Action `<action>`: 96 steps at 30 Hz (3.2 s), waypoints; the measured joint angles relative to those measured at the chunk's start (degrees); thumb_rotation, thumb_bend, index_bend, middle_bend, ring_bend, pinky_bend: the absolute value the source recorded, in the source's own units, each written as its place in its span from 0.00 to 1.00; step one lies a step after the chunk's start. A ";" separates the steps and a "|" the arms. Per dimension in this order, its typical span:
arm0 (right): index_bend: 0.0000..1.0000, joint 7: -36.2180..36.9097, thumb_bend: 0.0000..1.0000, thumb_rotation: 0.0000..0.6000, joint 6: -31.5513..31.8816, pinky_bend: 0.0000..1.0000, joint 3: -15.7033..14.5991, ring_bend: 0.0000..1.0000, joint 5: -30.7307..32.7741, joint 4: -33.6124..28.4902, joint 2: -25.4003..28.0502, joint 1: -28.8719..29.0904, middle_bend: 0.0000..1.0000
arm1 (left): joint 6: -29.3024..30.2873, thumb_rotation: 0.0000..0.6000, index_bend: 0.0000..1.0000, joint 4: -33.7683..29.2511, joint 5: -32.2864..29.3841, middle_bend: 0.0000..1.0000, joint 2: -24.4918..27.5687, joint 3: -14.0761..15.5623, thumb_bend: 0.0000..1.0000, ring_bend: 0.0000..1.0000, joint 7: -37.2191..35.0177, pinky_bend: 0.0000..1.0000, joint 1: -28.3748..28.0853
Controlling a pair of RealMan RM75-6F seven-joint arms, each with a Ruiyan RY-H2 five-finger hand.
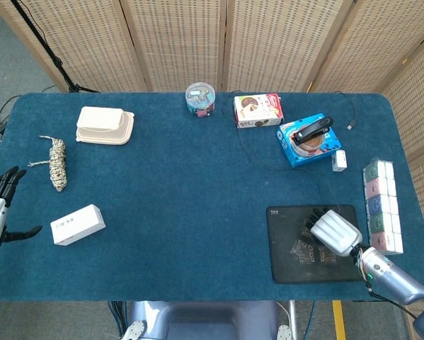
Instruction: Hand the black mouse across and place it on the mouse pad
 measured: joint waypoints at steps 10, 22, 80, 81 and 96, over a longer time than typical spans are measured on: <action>0.50 0.58 0.48 1.00 1.45 0.46 -0.24 0.31 -3.92 2.61 -2.07 -1.32 0.44 | -0.23 1.00 0.00 -0.10 -0.32 0.00 -0.33 0.08 0.09 0.00 0.63 0.00 -0.10; 0.49 0.48 0.48 1.00 -0.96 0.45 0.40 0.31 -5.21 2.62 -3.15 -0.89 0.44 | -0.43 1.00 0.00 0.00 -0.64 0.00 -0.47 0.06 0.09 0.00 0.92 0.00 -0.19; 0.00 5.20 0.00 1.00 13.98 0.00 4.60 0.00 2.71 -17.19 10.33 -14.56 0.00 | 5.09 1.00 0.00 -0.17 4.06 0.00 0.17 3.01 0.00 0.00 -0.97 0.00 4.71; 0.00 7.07 0.00 1.00 14.98 0.00 4.97 0.00 3.41 -17.03 9.74 -15.45 0.00 | 5.60 1.00 0.00 0.18 4.54 0.00 0.00 3.20 0.00 0.00 -1.29 0.00 4.98; 0.00 12.34 0.00 1.00 29.40 0.00 9.21 0.00 8.30 -23.96 4.47 -27.30 0.00 | 12.21 1.00 0.00 6.10 9.47 0.00 -4.92 5.74 0.00 0.00 1.47 0.00 9.64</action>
